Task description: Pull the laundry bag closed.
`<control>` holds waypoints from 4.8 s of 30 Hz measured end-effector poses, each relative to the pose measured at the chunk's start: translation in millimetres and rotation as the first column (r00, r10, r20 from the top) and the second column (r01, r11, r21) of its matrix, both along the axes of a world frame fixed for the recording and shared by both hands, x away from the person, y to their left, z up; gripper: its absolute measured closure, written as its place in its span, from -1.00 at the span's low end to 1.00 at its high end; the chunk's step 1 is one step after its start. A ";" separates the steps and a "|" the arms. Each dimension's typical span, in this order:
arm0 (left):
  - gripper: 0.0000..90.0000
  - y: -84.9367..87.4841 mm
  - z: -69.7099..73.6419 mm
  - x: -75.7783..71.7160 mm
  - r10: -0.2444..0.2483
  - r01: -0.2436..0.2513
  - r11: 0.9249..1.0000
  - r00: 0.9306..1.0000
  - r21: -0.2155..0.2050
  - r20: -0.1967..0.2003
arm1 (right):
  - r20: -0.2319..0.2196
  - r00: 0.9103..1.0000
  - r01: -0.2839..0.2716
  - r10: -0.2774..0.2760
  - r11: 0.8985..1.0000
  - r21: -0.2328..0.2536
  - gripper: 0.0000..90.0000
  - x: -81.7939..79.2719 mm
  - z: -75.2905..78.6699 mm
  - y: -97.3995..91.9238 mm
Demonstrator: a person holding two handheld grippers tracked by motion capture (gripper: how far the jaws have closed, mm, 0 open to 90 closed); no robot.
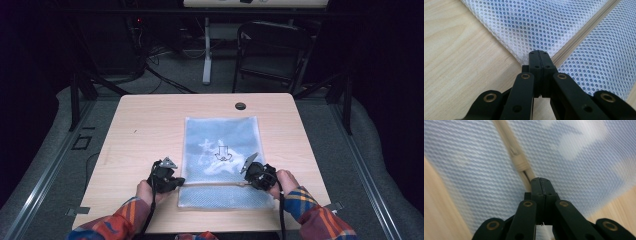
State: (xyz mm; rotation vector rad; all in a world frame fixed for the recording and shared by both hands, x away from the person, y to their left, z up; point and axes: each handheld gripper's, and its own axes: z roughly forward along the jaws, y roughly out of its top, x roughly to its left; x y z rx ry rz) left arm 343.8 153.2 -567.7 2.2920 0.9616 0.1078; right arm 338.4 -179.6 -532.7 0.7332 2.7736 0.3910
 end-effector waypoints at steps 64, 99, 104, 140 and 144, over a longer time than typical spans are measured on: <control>1.00 0.0 -0.4 0.4 0.000 0.000 1.000 1.000 -0.005 -0.006 | -0.009 0.999 -0.051 0.052 0.998 0.028 0.83 -4.0 -2.0 8.8; 1.00 0.2 0.6 2.7 -0.005 0.005 1.000 1.000 -0.002 -0.022 | -0.061 0.997 0.051 -0.054 0.998 -0.038 0.83 -0.4 -5.1 -27.6; 1.00 -0.2 0.9 3.0 -0.007 0.007 1.000 1.000 0.000 -0.024 | -0.068 0.995 0.070 -0.072 0.997 -0.033 0.83 0.2 -5.6 -31.5; -0.64 30.8 49.7 -25.3 0.048 -0.047 0.999 0.996 -0.014 0.069 | 0.008 0.936 0.333 -0.352 0.893 0.302 -0.88 -27.3 28.6 -88.3; -0.66 43.7 53.2 -37.7 0.068 -0.069 0.998 0.994 0.000 0.080 | -0.005 0.904 0.407 -0.427 0.857 0.317 -0.99 -37.9 28.6 -106.6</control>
